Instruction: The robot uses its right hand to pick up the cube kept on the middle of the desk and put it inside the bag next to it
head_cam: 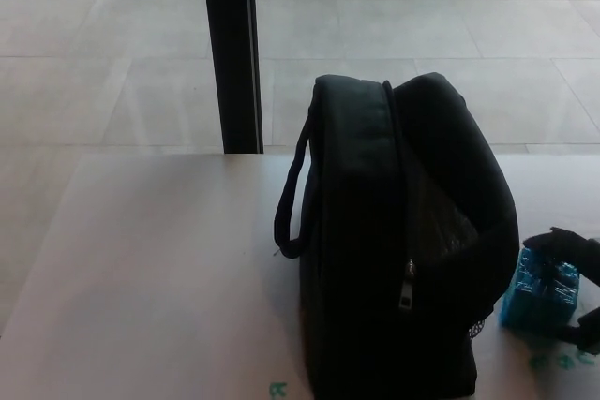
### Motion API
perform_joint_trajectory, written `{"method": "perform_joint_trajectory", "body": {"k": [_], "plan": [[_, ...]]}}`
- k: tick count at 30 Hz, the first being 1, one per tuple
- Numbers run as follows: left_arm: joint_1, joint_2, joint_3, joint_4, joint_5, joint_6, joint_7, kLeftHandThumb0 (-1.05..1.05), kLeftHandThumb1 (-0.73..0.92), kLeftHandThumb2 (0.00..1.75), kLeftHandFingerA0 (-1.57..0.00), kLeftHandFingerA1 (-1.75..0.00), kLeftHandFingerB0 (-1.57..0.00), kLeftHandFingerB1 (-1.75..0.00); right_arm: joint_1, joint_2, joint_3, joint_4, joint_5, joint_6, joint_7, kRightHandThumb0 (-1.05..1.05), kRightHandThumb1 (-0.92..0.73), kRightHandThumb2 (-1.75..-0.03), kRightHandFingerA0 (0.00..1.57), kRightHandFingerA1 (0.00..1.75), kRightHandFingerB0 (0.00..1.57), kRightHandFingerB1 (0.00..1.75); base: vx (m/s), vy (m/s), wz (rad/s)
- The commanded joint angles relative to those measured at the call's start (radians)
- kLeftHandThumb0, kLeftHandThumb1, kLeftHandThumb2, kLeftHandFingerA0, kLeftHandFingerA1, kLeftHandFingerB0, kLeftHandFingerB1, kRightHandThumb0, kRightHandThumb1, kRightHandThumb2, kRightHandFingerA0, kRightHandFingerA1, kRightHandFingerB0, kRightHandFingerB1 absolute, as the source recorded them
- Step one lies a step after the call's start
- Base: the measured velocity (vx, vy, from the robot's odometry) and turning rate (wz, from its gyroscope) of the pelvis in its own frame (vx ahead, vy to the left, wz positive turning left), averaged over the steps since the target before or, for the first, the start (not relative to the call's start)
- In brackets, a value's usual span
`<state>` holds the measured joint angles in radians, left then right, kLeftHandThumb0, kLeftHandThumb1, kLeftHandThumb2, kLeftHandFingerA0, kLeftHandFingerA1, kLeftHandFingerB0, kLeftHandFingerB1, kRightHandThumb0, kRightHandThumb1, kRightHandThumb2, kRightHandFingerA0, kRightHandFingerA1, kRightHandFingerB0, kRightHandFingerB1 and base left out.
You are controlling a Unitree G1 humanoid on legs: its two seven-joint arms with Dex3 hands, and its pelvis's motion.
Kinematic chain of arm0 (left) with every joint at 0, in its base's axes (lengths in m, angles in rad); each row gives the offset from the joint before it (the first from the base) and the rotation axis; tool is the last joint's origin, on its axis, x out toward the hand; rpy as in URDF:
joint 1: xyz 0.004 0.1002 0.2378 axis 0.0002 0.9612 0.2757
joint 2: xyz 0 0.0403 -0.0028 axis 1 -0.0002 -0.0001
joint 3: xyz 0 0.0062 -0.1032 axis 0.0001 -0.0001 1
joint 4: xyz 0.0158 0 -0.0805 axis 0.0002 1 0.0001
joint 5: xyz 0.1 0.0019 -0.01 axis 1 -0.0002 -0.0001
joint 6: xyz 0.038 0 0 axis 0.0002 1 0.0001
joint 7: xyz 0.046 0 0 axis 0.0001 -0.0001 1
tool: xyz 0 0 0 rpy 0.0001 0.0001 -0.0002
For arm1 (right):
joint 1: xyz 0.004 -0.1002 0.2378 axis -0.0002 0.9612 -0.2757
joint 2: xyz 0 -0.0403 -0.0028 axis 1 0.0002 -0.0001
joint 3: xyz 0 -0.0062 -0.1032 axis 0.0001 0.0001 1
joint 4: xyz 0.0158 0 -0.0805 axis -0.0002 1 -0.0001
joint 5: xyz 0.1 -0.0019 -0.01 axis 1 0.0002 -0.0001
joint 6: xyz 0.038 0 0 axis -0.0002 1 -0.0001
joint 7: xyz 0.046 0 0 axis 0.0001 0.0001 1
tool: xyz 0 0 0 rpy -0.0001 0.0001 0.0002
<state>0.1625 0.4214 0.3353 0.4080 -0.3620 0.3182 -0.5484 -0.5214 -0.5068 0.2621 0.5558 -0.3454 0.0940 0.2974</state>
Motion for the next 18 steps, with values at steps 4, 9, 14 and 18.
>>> {"method": "perform_joint_trajectory", "body": {"k": [4, 9, 14, 18], "plan": [[-0.008, 0.004, -0.030, 0.009, 0.013, -0.022, -0.033, -0.72, 0.63, 0.89, -0.17, -0.55, -0.11, -0.47, -0.063, 0.006, 0.022, 0.019, -0.064, 0.128, -0.007, -0.66, -0.39, -0.78, 0.02, 0.49, 0.07, 0.29, 0.00, 0.000, 0.00], [-0.017, -0.001, -0.024, 0.000, -0.002, 0.004, -0.024, -0.71, 0.61, 0.88, -0.16, -0.55, -0.09, -0.47, -0.066, -0.007, 0.048, 0.031, -0.110, 0.127, -0.041, -0.51, -0.53, -0.59, 0.18, 0.66, 0.10, 0.27, 0.00, 0.000, 0.00], [-0.016, 0.005, -0.029, 0.005, 0.007, -0.007, -0.030, -0.70, 0.64, 0.88, -0.16, -0.55, -0.10, -0.47, -0.107, -0.072, 0.218, 0.043, -0.250, 0.184, 0.112, -0.26, -0.54, -0.70, 0.44, 0.98, 0.09, 0.20, 0.00, 0.000, 0.00], [-0.021, 0.005, -0.027, -0.001, 0.011, -0.002, -0.013, -0.67, 0.77, 0.61, -0.22, -0.52, -0.13, -0.39, -0.124, -0.099, 0.300, 0.018, -0.271, 0.250, 0.286, -0.37, -0.54, -0.55, 0.06, 0.71, 0.00, 0.22, 0.00, 0.000, 0.00]]}}
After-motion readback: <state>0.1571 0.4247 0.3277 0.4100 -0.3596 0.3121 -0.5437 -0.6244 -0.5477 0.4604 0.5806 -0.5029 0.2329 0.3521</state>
